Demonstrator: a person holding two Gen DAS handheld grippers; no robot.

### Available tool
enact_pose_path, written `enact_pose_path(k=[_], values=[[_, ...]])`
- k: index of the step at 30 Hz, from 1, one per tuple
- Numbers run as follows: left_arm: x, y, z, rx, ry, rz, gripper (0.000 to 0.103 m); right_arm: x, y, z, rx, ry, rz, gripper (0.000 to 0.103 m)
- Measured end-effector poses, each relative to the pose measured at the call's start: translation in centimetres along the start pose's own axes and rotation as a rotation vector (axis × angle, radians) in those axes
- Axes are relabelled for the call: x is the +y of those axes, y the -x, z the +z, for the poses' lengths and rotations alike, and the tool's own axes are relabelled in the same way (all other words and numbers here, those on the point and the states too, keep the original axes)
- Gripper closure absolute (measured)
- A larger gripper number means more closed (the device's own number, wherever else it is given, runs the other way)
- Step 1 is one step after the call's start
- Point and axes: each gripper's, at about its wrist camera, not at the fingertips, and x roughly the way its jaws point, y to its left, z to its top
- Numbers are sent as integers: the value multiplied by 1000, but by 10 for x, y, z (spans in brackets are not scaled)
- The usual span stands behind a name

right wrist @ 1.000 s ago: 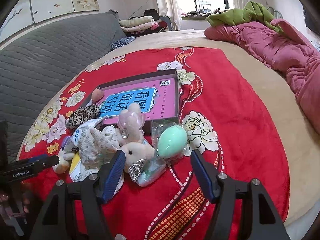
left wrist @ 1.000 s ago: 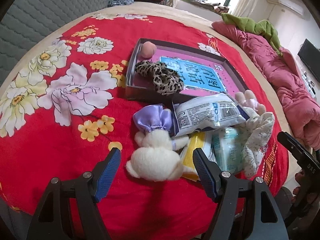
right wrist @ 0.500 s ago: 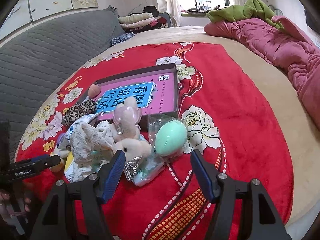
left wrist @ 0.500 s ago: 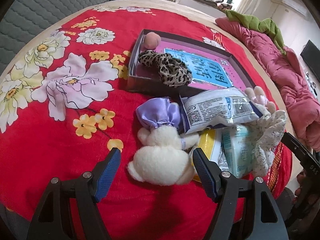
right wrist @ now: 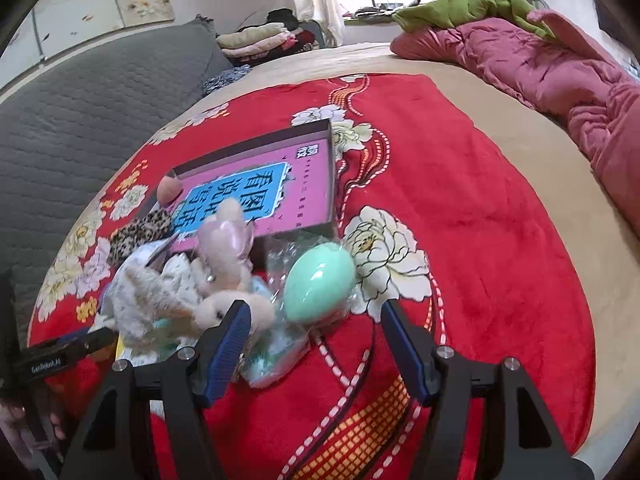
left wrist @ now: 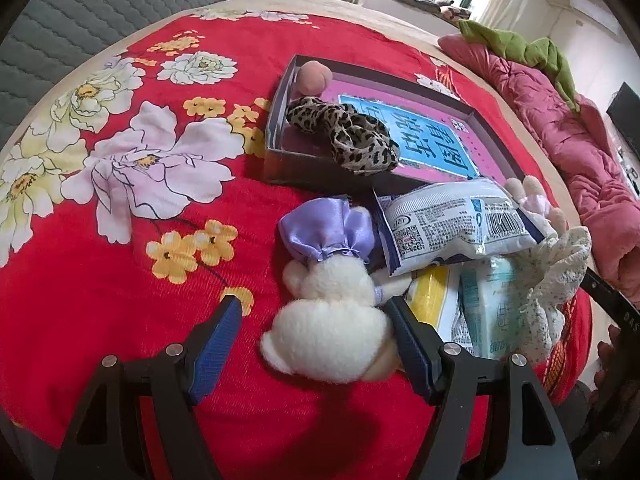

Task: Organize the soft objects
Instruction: 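Grasp the white bunny plush with the left tool while the right tool grips the bagged mint sponge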

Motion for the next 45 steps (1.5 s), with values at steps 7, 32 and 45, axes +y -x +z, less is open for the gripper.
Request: enact_pose_path(k=[7, 32, 45], values=[[0, 0, 1, -21, -4, 3, 27, -10, -17, 12, 12, -88, 18, 36], [-3, -9, 1, -40, -12, -8, 26, -21, -50, 15, 28, -146, 123, 48], [-8, -6, 1, -41, -38, -68, 47, -22, -42, 15, -1, -123, 115, 53]])
